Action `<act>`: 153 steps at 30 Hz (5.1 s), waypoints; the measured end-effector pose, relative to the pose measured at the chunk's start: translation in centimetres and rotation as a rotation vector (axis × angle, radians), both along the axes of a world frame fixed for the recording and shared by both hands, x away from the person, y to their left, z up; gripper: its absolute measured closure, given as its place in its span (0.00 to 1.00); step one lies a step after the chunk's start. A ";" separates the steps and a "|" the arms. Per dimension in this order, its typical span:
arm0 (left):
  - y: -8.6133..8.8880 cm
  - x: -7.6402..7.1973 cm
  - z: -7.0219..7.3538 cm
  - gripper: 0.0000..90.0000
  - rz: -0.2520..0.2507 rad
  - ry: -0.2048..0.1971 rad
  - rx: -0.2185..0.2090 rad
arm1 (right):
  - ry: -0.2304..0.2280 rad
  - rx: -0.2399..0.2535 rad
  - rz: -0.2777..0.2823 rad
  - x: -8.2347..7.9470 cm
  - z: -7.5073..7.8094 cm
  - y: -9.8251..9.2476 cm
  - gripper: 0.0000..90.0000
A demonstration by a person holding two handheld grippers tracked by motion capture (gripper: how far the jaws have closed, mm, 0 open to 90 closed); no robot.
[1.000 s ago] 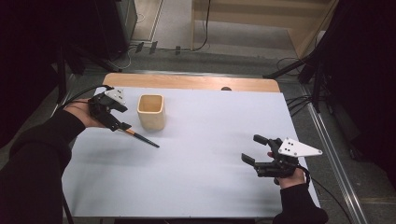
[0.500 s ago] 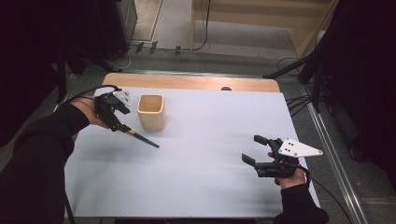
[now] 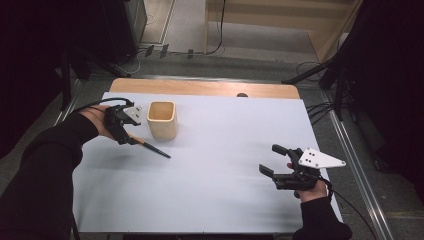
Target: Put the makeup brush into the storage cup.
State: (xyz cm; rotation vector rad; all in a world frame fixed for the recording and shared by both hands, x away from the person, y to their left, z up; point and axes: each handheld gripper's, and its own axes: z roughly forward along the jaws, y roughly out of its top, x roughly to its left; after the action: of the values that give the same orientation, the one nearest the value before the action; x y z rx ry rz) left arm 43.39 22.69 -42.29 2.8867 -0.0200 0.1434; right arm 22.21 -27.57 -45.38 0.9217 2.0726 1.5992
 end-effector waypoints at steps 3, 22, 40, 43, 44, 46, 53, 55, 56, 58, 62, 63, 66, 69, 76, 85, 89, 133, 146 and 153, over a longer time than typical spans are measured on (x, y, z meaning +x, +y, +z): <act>0.0 0.1 -0.7 0.32 -0.016 0.020 0.031 | 0.002 -0.002 0.000 0.0 0.0 0.0 0.21; 0.0 0.2 -2.2 0.33 -0.131 0.008 0.137 | 0.008 -0.017 0.005 -0.1 -0.1 0.0 0.21; -0.3 0.8 -3.2 0.45 -0.156 0.003 0.153 | 0.007 -0.021 0.005 -0.2 -0.1 0.0 0.21; -0.3 0.9 -3.3 0.50 -0.169 0.000 0.151 | 0.006 -0.023 0.006 -0.2 -0.1 0.1 0.21; -0.3 0.9 -3.3 0.52 -0.161 -0.002 0.150 | 0.007 -0.025 0.006 -0.2 -0.1 0.1 0.21; -0.3 1.0 -3.3 0.55 -0.159 -0.006 0.157 | 0.008 -0.026 0.008 -0.2 -0.1 0.1 0.21; -0.7 1.4 -3.3 0.65 -0.156 -0.021 0.161 | 0.004 -0.027 0.007 -0.2 -0.1 0.1 0.21; -0.7 1.4 -3.3 0.66 -0.161 -0.015 0.164 | 0.005 -0.026 0.006 -0.2 -0.1 0.1 0.21; -0.7 1.4 -3.3 0.67 -0.161 -0.015 0.164 | 0.005 -0.026 0.006 -0.2 -0.1 0.1 0.21; -0.8 1.4 -3.4 0.68 -0.162 -0.020 0.155 | 0.005 -0.025 0.008 -0.3 -0.1 0.0 0.21; -0.8 1.4 -3.5 0.71 -0.178 -0.023 0.152 | 0.004 -0.025 0.006 -0.3 -0.1 0.0 0.21; -0.8 1.4 -3.5 0.72 -0.182 -0.032 0.156 | 0.004 -0.025 0.005 -0.3 -0.1 0.0 0.21; -0.8 1.3 -3.5 0.75 -0.187 -0.030 0.150 | 0.004 -0.026 0.005 -0.3 -0.1 0.0 0.21; -0.8 1.3 -3.5 0.77 -0.196 -0.024 0.149 | 0.003 -0.026 0.005 -0.3 -0.1 0.0 0.21; -0.4 0.8 -3.9 0.81 -0.217 -0.012 0.179 | -0.001 -0.026 0.003 -0.3 -0.1 0.0 0.21; -0.3 0.8 -4.1 0.85 -0.205 0.001 0.178 | 0.001 -0.026 0.003 -0.3 -0.1 0.0 0.21; -0.2 0.7 -4.0 0.85 -0.196 0.014 0.171 | -0.001 -0.027 0.002 -0.3 -0.1 -0.1 0.21; -1.1 -5.2 2.9 0.86 0.106 0.135 -0.181 | 0.019 -0.038 0.017 -0.2 -0.3 0.2 0.21; -1.5 -6.9 3.2 0.86 0.165 0.108 -0.372 | 0.033 -0.039 0.040 -0.1 -0.4 0.4 0.21; -1.6 -7.8 3.1 0.86 0.199 0.108 -0.436 | 0.059 0.003 0.089 0.1 -0.4 0.9 0.20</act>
State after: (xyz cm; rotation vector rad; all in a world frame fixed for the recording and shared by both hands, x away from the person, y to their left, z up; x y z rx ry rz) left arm 35.61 21.06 -39.20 2.4510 0.2825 0.0223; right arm 22.30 -26.70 -45.81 0.8996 2.1802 1.6381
